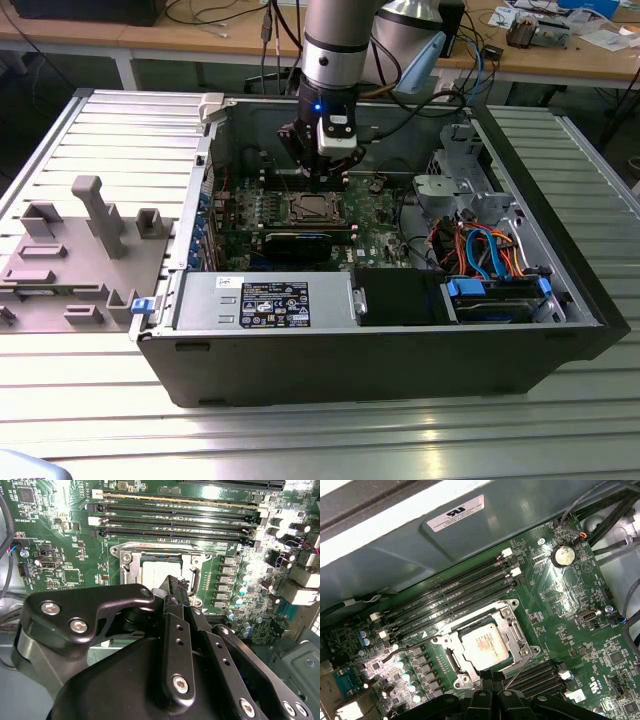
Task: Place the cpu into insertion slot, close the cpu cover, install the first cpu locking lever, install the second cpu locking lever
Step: 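Install the first cpu locking lever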
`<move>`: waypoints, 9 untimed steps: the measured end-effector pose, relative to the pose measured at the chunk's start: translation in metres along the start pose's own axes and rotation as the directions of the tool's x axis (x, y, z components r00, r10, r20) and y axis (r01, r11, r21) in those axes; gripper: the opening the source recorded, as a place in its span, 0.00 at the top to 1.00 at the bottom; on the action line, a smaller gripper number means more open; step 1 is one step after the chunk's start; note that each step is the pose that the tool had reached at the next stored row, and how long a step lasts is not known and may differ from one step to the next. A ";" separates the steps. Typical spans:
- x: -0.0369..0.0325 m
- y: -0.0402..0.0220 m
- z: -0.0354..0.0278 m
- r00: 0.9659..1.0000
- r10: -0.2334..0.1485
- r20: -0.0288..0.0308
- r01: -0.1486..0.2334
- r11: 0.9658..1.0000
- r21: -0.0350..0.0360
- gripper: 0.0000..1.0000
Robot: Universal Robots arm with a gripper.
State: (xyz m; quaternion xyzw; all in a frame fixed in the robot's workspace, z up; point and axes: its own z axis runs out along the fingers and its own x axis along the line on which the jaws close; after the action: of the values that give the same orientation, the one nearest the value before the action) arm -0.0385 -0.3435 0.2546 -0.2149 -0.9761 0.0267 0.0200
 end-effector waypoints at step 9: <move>0.0000 0.0000 0.0000 1.000 -0.009 0.001 0.009 1.000 0.000 0.89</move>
State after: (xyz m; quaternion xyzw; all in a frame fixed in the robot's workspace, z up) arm -0.0385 -0.3435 0.2546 -0.2104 -0.9770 0.0268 0.0199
